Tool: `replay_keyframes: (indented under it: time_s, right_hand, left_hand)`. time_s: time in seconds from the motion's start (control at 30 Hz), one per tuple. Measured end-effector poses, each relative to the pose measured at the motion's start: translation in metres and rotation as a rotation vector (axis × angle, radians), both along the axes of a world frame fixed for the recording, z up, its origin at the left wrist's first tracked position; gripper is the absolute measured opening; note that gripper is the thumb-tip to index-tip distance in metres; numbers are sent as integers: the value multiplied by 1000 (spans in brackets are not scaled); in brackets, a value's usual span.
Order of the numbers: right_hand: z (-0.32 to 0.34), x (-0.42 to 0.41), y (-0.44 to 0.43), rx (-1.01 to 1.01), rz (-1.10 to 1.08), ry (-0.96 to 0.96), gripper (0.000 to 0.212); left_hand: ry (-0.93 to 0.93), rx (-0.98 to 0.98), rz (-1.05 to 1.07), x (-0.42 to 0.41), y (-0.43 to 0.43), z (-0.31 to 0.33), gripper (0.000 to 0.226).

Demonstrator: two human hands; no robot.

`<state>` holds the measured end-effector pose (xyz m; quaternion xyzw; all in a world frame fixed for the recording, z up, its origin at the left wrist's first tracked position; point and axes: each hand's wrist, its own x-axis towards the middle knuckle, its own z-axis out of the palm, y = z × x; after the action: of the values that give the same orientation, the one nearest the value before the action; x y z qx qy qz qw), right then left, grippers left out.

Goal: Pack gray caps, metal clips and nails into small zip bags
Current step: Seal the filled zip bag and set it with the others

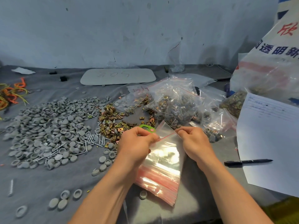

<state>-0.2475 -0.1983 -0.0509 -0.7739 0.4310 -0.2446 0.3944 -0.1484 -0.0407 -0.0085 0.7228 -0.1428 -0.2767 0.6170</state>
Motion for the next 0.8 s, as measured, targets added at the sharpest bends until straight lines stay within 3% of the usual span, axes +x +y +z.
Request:
replay_keyframes:
  time_s: [0.13, 0.3, 0.37, 0.47, 0.53, 0.7, 0.8]
  right_hand:
    - [3, -4, 3, 61, 33, -28, 41]
    - [24, -11, 14, 45, 2, -347, 36]
    - [27, -14, 20, -10, 101, -229, 52]
    - [20, -12, 29, -93, 286, 235, 108]
    - [18, -11, 30, -39, 285, 339, 126]
    - [21, -10, 27, 13, 263, 397, 134]
    - [25, -9, 29, 2, 263, 434, 138]
  left_hand:
    - [50, -94, 41, 0, -2, -1, 18]
    - [-1, -143, 33, 1, -5, -6, 36]
    - [-44, -109, 58, 2, -7, -9, 38]
    - [-258, 10, 156, 2, -7, -13, 24]
    - [-374, 13, 215, 0, -4, -11, 25]
    - [-249, -503, 354, 13, 12, 12, 23]
    - [-187, -643, 516, 36, 34, 25, 24]
